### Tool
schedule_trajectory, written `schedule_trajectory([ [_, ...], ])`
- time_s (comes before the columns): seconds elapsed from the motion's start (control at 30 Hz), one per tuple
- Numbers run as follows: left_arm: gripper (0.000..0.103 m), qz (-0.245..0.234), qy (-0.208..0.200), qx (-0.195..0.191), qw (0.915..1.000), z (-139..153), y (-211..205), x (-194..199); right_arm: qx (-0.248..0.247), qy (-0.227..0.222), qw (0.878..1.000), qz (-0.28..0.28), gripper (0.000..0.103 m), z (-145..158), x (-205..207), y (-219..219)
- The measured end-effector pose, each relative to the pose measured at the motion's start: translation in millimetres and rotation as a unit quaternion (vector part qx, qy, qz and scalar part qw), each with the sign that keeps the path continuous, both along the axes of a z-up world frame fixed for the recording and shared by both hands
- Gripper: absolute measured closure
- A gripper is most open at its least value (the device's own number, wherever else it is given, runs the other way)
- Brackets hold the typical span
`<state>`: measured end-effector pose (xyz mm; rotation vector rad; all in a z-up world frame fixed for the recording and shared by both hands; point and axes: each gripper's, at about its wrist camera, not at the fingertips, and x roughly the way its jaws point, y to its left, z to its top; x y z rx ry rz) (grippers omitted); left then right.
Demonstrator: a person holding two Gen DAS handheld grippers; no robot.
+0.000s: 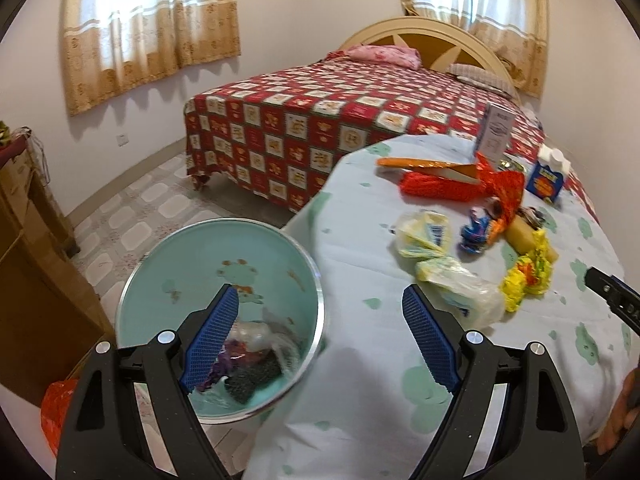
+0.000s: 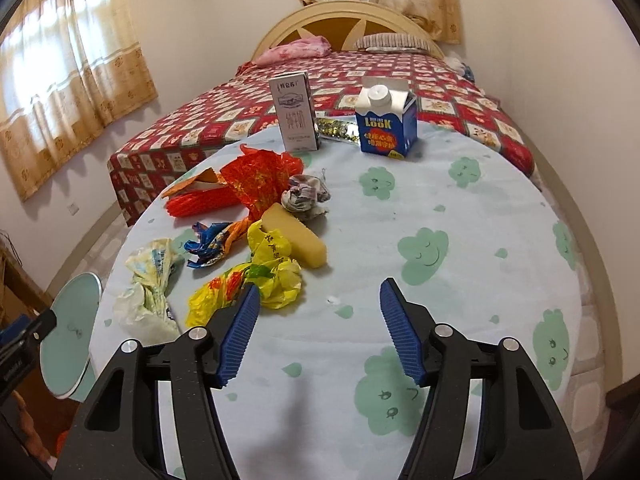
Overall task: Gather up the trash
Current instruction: 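Move both open tools back toward the remaining wrappers on the table, then grasp the yellow-white wrapper with the left tool while the right tool grasps the yellow bag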
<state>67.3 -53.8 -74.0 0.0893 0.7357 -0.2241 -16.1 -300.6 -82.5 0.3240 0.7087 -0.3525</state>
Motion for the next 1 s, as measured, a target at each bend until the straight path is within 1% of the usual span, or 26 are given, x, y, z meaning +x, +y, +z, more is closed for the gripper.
schedule_trajectory([
  [0.2,0.021,-0.012,0.014,-0.005,0.9998,-2.3,-19.2,7.8,0.026,0.007,1.0,0.016,0.042,-9.0,26.4,2.0],
  [0.33,0.021,-0.009,0.019,-0.002,0.9998,-4.1,-26.0,12.1,0.061,0.028,0.998,0.021,0.042,-21.3,53.6,2.2],
  [0.4,0.021,-0.011,0.022,-0.003,0.9997,-5.0,-28.8,15.0,0.065,0.037,0.997,0.024,0.042,-26.6,63.1,4.8],
  [0.43,0.021,-0.012,0.023,-0.003,0.9997,-5.0,-30.0,15.5,0.076,0.045,0.996,0.029,0.042,-31.5,68.2,5.6],
  [0.47,0.021,-0.014,0.022,0.0,0.9997,-5.0,-32.0,16.7,0.092,0.048,0.994,0.034,0.045,-35.6,71.5,5.3],
  [0.5,0.021,-0.016,0.021,0.002,0.9996,-5.1,-34.9,18.0,0.1,0.048,0.993,0.037,0.055,-37.1,73.3,5.0],
  [0.53,0.021,-0.018,0.021,0.003,0.9996,-4.9,-35.8,18.8,0.102,0.043,0.993,0.038,0.056,-37.1,73.2,5.3],
  [0.57,0.021,-0.02,0.022,0.002,0.9996,-4.9,-37.9,20.1,0.099,0.041,0.993,0.041,0.065,-36.0,72.8,6.2],
  [0.63,0.021,-0.024,0.024,-0.001,0.9994,-4.8,-42.3,22.6,0.102,0.035,0.993,0.058,0.075,-32.9,71.5,7.6],
  [0.7,0.022,-0.029,0.027,-0.005,0.9992,-5.0,-48.6,25.7,0.107,0.031,0.992,0.061,0.078,-31.0,67.9,6.1],
  [0.77,0.026,-0.034,0.031,-0.011,0.9989,-5.1,-54.5,28.5,0.11,0.024,0.992,0.065,0.078,-26.7,63.2,3.8],
  [0.83,0.026,-0.037,0.036,-0.015,0.9986,-6.7,-61.3,31.0,0.105,0.011,0.992,0.067,0.078,-18.6,55.0,2.6],
  [0.87,0.026,-0.039,0.038,-0.017,0.9984,-8.0,-66.0,32.6,0.091,-0.003,0.994,0.067,0.078,-9.6,46.1,1.6],
  [0.93,0.027,-0.043,0.044,-0.022,0.9979,-11.3,-75.8,35.6,0.067,-0.013,0.996,0.061,0.078,-1.1,37.2,-0.5],
  [1.0,0.029,-0.045,0.053,-0.028,0.9972,-16.3,-85.9,39.5,0.051,-0.015,0.997,0.054,0.078,2.2,31.7,-3.5],
])
